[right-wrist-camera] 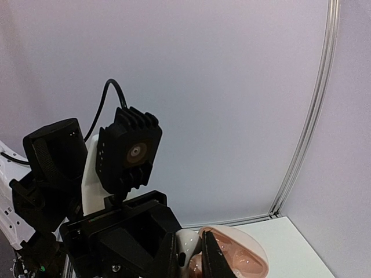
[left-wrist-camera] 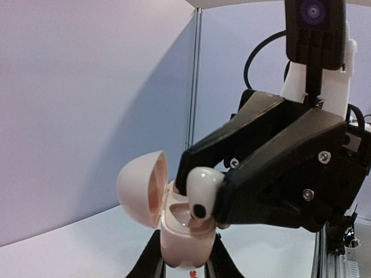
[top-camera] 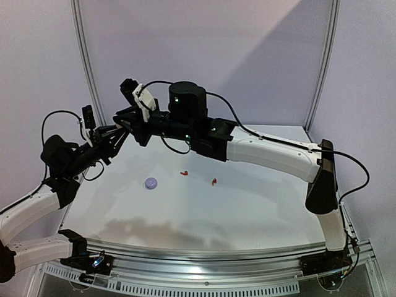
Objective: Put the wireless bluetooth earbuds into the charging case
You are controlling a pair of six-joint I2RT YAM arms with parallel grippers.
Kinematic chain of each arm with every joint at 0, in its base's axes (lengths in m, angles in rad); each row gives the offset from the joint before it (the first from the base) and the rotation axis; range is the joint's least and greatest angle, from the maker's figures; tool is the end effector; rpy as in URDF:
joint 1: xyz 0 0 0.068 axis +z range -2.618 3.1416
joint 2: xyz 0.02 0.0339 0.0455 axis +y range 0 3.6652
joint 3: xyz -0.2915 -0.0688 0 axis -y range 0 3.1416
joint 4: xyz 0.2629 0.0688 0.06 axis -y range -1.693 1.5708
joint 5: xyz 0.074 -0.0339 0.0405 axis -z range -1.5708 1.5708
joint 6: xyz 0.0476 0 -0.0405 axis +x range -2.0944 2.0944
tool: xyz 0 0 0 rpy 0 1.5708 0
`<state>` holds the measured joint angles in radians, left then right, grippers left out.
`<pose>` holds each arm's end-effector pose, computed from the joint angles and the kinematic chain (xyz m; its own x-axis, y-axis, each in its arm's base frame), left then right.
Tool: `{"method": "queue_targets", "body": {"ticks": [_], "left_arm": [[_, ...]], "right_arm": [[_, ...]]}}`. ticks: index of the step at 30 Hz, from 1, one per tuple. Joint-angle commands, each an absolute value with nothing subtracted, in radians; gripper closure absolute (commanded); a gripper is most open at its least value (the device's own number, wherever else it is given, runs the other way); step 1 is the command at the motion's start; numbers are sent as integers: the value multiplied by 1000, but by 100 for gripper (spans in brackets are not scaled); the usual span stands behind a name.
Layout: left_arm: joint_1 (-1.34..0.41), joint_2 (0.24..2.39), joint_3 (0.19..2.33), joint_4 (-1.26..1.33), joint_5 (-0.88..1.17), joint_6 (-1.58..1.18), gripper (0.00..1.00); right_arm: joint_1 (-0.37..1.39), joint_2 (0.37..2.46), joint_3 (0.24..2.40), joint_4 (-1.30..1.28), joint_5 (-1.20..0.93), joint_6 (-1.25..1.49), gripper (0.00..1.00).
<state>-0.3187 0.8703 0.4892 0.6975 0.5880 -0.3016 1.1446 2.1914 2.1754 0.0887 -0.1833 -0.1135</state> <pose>0.1878 -0.0898 0.3296 0.0560 -0.2787 -0.9587 0.8147 0.5678 -0.1175 0.2293 0.5261 0.4152 0.1397 0.0384 -0.9894 -0.9608 0.2469 -0.1261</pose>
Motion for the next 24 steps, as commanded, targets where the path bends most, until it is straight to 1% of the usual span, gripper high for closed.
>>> {"method": "queue_targets", "body": {"ticks": [1,9,24], "left_arm": [[-323,862,512,729,608,-281,100],[-323,864,509,697,622,-281,100],[-324,860,507,704,612,-273,100]], "right_arm": [[1148,2182,2182,65,-149,-113,100],[1147,2227,2269,86,-163,-119,100],[1145,2230,2239,48,-168,-105,100]]}}
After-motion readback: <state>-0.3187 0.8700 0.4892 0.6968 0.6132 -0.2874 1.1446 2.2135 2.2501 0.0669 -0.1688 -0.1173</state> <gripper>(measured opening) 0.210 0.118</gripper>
